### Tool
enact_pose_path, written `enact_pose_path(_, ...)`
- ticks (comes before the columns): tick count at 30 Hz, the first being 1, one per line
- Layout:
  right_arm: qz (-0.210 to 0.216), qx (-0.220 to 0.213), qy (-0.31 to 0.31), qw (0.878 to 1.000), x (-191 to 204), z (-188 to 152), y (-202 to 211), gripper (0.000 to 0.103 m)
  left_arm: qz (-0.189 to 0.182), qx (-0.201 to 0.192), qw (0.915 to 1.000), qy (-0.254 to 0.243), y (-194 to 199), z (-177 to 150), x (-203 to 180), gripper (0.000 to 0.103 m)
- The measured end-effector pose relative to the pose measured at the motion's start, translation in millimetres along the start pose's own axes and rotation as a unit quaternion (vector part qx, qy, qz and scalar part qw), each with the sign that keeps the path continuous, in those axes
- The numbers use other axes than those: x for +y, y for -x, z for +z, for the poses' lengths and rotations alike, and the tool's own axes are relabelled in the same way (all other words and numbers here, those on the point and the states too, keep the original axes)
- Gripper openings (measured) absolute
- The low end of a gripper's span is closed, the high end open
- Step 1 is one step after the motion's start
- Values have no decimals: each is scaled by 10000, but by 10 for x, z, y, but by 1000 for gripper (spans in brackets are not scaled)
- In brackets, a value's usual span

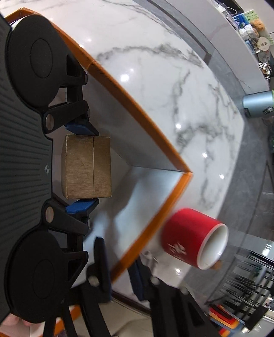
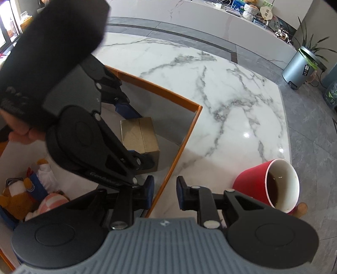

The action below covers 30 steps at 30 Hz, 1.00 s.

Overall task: Organize objects
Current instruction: 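Lower the cardboard box and grey case into the box and open both tools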

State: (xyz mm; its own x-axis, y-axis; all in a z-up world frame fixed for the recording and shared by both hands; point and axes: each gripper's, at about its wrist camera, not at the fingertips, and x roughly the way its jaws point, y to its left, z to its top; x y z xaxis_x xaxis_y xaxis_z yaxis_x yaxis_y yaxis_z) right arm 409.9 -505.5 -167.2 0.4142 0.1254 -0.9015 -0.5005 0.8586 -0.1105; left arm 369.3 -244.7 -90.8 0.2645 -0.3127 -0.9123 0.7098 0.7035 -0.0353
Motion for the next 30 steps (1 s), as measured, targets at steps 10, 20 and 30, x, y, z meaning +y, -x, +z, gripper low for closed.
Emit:
enact_pose_path(10,-55,6,24,10000,20,-13,41,24,260,218,9891,1436,277,-143,122,89)
enact_pose_path(20,-29,17,51,10000,65,-23,31,24,-698,-204,9432,3241,171,-327,525,58)
enact_pose_path(30,80,95,53,9999,42,-56,-44,23,-996,-609,9357,3329,43,-143,509,39)
